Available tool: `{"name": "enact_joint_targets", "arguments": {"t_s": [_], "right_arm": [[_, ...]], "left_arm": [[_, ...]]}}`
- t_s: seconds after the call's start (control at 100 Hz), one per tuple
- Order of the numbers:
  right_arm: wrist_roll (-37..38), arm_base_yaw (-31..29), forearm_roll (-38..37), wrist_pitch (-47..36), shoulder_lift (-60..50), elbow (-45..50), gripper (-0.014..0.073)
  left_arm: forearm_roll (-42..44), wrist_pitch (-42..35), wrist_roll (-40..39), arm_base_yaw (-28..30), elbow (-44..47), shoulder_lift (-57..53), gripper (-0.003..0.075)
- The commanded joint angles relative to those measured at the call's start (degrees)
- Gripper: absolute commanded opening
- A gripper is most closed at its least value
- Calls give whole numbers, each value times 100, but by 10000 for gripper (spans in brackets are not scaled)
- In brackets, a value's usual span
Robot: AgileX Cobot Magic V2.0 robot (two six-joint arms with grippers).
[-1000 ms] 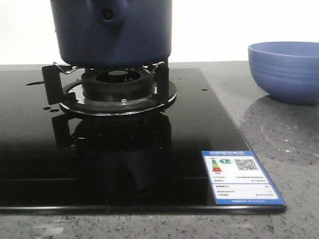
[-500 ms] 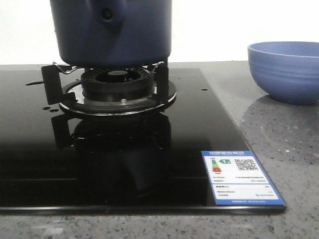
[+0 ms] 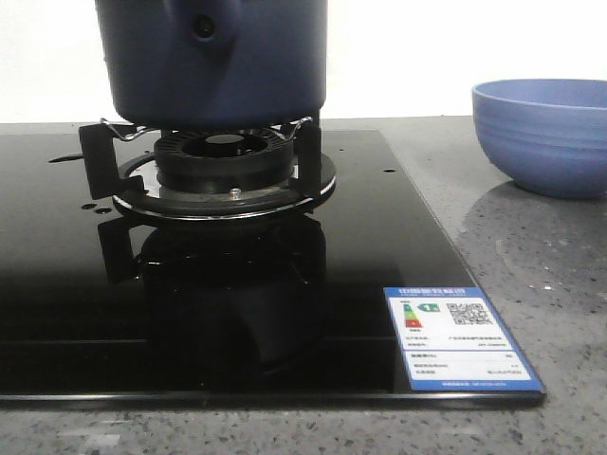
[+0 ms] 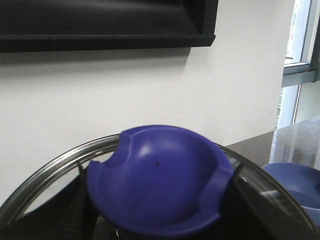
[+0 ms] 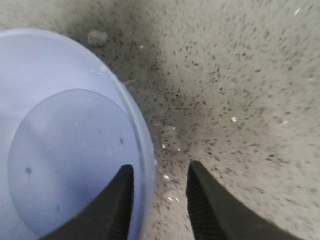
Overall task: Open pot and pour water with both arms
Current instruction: 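Grasp the rim of the light blue bowl with the right gripper and lift, then carry the bowl with the right gripper over the open pot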
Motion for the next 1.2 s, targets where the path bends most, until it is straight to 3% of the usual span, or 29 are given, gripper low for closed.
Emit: {"name": "enact_joint_targets", "arguments": {"t_s": [0.0,0.08,0.33,0.51,0.76,1.07,1.19], "right_arm": [[-38,-36,195,-267,-12,-187,226],[-38,-36,271,-348,35,-187,184],[-38,-36,556,-383,109,-187,-71],[-405,-14,772,-47,72,-551,-69],[-594,146,985,977,72,-2019,-69],[-594,1446,864,1371,723,-4254,-57],[-455,2045,397,1643,1321,-5310,-41]], "left_arm": [[-340,59,-49,-41,-189,-6,295],[-340,59,-49,-41,-189,-6,295],[-340,59,-49,-41,-189,-6,295],[-340,59,-49,-41,-189,-6,295],[-340,59,-49,-41,-189,-6,295],[-340,59,-49,-41,-189,-6,295],[-340,59,-49,-41,-189,-6,295]]}}
